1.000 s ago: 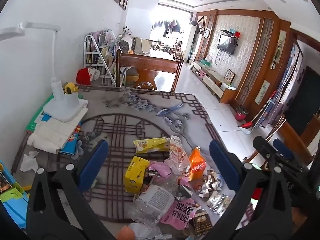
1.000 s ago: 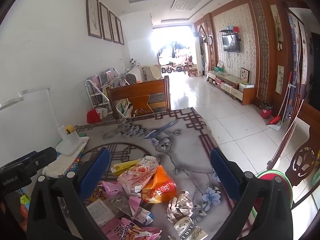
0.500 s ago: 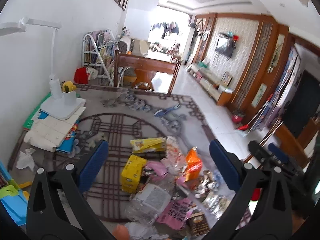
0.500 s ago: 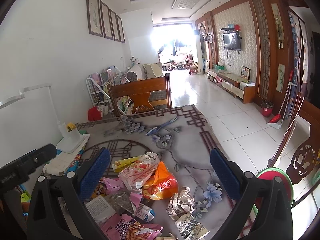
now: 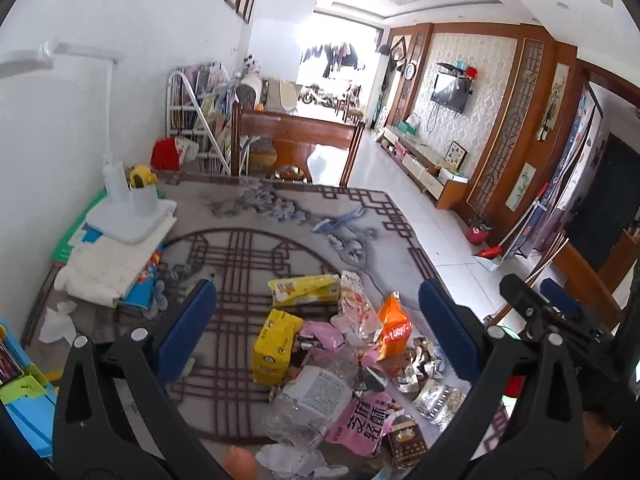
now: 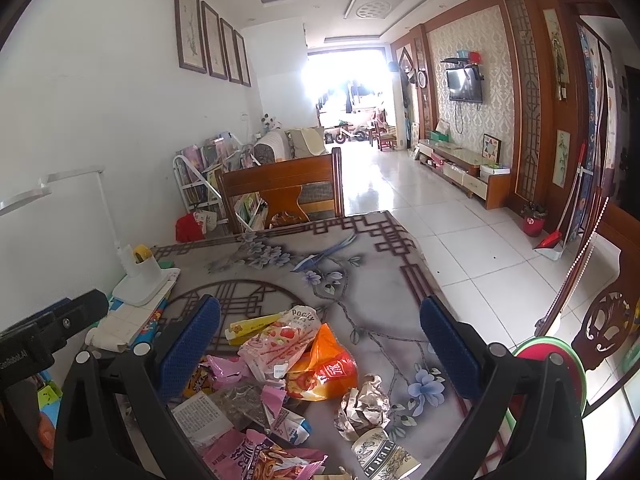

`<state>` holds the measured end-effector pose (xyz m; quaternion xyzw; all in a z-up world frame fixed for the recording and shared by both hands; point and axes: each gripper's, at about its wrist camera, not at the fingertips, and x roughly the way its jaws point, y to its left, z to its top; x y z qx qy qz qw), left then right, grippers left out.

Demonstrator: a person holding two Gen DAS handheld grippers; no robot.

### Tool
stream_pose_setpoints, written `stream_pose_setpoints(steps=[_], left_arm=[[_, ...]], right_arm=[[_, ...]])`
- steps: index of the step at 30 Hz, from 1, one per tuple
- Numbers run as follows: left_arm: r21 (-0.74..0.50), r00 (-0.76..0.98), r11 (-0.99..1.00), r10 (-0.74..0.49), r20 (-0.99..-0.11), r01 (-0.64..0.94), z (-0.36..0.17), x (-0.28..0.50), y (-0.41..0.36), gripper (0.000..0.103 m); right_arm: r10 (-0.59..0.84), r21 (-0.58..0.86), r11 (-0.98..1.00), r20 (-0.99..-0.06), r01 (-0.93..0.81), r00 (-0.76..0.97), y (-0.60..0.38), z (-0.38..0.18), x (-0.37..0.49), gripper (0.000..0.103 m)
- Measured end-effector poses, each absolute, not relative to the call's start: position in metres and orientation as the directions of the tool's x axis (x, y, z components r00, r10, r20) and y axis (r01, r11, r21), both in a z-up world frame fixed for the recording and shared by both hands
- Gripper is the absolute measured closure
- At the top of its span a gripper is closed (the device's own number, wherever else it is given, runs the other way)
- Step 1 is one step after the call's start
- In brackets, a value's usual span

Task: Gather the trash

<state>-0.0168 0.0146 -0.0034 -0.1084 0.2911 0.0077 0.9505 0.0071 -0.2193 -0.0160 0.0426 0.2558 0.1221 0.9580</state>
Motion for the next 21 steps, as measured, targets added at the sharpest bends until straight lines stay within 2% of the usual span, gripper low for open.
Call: stream_pose_setpoints(steps=[21], left_arm=[[-0.182,0.82,0.979,-0.031,-0.571,-0.09,-0.0077,-0.0173,0.016,0.004]], right_arm=[[0.252,0.136,0.968,-0.478,-0.213,0.842,-0.2147,-0.0172,0.0116,0.007]])
